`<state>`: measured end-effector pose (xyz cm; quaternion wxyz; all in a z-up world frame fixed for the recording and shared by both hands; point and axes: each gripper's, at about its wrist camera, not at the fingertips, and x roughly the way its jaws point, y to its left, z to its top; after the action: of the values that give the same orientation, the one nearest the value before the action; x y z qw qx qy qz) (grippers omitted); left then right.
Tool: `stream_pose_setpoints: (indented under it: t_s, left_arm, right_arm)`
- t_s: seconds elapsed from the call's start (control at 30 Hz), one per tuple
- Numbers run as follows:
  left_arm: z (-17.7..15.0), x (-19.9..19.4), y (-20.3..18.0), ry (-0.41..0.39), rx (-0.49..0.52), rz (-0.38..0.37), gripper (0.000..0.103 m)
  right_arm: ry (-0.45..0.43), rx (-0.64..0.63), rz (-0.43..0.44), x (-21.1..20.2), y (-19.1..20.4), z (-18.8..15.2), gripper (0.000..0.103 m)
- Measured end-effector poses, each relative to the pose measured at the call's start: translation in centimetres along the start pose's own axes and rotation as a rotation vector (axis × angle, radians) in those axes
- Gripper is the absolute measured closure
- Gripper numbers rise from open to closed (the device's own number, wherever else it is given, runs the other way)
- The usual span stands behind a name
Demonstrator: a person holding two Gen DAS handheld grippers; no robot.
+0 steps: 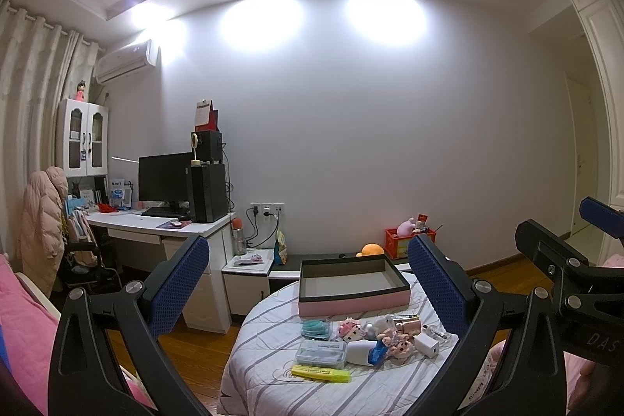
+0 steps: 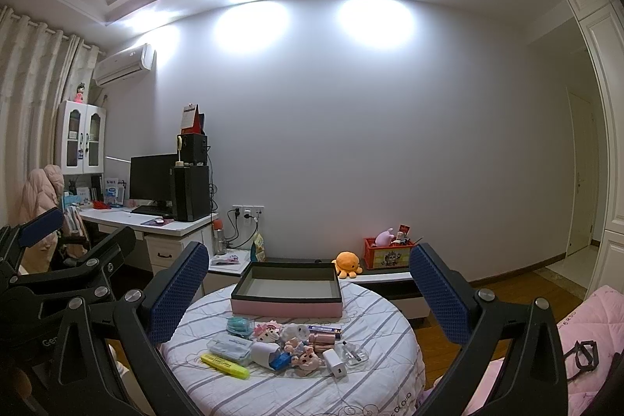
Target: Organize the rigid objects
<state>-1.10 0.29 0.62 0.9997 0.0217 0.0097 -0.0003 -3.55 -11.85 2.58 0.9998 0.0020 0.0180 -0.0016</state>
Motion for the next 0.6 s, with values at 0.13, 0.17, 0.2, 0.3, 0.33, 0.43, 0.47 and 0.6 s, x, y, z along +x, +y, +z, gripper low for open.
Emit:
stream_pose_setpoints:
  t_s: [0.13, 0.17, 0.2, 0.3, 0.33, 0.43, 0.47, 0.6]
  left_arm:
    - [-0.03, 0.02, -0.03, 0.000, 0.002, 0.001, 0.000]
    - [-0.02, 0.00, -0.02, -0.001, 0.003, 0.001, 0.000]
    - [0.00, 0.01, -0.01, -0.002, 0.002, 0.002, 0.000]
    - [-0.02, 0.01, -0.01, -0.003, 0.004, 0.001, 0.000]
    - [0.01, 0.00, 0.00, -0.001, 0.003, 0.002, 0.000]
    - [0.01, -0.03, 0.03, 0.000, 0.002, 0.000, 0.000]
    - [0.11, -0.14, 0.12, 0.000, 0.002, -0.002, 0.000]
    - [0.28, -0.26, 0.24, -0.002, 0.004, -0.002, 0.000]
  right_arm:
    - [-0.001, -0.002, 0.000, -0.05, 0.07, -0.01, 0.000]
    - [-0.001, -0.001, -0.001, -0.04, 0.05, 0.01, 0.000]
    - [-0.002, -0.003, -0.001, -0.02, 0.05, 0.00, 0.000]
    - [-0.002, -0.003, 0.000, -0.08, 0.14, 0.08, 0.000]
    - [-0.002, -0.003, 0.001, -0.05, 0.13, 0.07, 0.000]
    - [-0.002, -0.003, 0.002, -0.08, 0.11, 0.07, 0.000]
    - [-0.002, -0.004, 0.001, -0.09, 0.13, 0.07, 0.000]
    - [-0.002, -0.005, 0.003, -0.13, 0.15, 0.09, 0.000]
